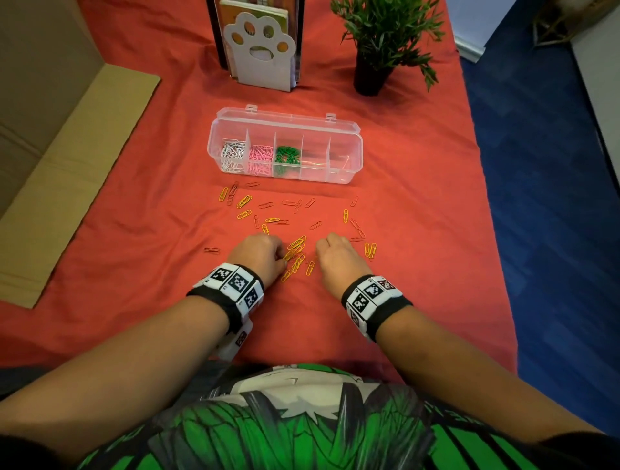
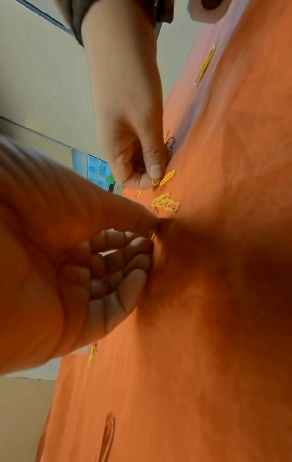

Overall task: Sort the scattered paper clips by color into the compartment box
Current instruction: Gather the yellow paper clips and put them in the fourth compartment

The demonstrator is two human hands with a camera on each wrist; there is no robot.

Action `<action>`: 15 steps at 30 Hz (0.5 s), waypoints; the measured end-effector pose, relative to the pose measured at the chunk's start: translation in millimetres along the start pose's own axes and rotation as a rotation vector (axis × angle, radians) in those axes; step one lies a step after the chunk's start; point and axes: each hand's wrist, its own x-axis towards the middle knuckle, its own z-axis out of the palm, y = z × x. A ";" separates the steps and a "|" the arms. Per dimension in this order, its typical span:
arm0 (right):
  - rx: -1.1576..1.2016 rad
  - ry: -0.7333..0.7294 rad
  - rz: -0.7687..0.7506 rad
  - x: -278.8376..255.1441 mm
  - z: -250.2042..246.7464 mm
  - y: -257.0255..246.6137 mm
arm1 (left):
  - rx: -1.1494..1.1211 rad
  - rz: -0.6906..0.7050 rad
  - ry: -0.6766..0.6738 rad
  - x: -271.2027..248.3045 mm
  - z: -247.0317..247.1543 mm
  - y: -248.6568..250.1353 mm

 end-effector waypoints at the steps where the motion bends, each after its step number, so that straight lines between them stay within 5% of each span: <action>1: 0.042 -0.007 0.033 2.6 -0.2 3.2 | -0.016 0.007 0.009 -0.5 -0.9 -1.1; 7: 0.788 -0.026 0.325 9.9 -9.6 20.2 | -0.317 -0.059 0.012 3.9 -5.8 -11.2; 15: 1.598 -0.116 0.557 3.1 -29.7 20.0 | -0.964 -0.241 -0.205 8.8 -14.4 -15.3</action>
